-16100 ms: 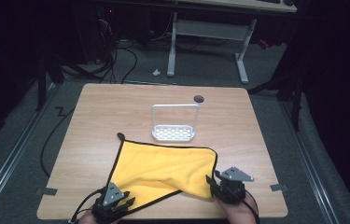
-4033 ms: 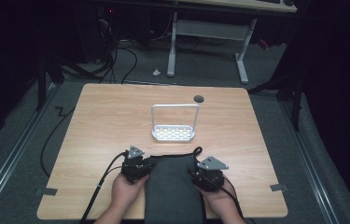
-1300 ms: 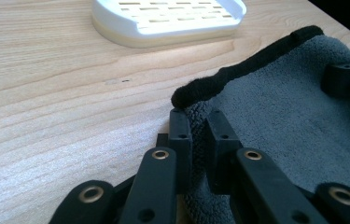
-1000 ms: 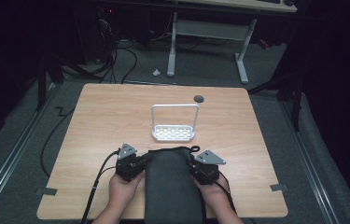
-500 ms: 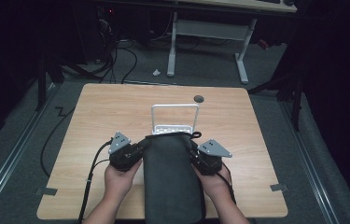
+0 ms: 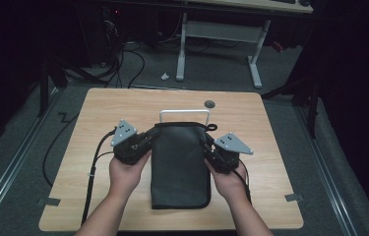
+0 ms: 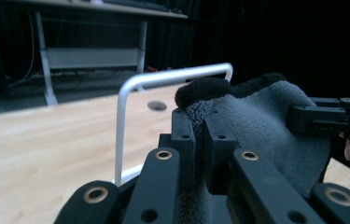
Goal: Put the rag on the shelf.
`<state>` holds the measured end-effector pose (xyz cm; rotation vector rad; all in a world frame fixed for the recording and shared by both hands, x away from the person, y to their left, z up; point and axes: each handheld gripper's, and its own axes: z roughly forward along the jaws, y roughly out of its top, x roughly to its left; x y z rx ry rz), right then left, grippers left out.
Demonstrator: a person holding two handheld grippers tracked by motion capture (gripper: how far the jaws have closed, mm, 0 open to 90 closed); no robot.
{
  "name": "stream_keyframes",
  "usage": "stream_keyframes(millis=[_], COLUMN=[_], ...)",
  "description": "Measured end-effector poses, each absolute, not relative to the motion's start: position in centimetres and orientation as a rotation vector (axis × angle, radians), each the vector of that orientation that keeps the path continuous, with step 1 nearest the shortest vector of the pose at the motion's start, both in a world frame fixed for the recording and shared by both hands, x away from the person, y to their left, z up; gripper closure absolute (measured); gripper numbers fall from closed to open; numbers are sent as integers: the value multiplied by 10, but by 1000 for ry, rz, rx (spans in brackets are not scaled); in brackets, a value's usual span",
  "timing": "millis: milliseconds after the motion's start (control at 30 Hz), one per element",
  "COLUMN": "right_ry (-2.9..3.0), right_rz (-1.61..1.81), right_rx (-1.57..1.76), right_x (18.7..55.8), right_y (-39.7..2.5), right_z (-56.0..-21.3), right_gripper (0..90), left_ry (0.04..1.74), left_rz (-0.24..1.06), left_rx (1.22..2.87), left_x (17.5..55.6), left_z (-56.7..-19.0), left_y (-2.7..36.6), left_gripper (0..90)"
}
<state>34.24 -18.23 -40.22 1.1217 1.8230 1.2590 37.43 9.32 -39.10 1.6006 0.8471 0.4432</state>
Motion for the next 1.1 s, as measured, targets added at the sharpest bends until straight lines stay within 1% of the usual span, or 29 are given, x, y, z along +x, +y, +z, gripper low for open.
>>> stream_keyframes(millis=[267,600,967,1100], right_ry=[1756,1697,1689,1690], right_rz=[1284,1306,1297,1291], right_rx=[1083,1046,1022,1026], right_x=[347,354,369,379], right_y=[-184,-187,-188,-187], right_z=[-370,-339,-325,-322], right_gripper=[793,791,791,791], left_ry=[803,749,734,737], left_rz=[484,533,577,592], left_rx=[1564,1537,1553,1561], left_x=[380,388,406,418], left_z=[-362,-331,-318,-313], left_y=[92,89,85,84], left_gripper=[843,843,843,843])
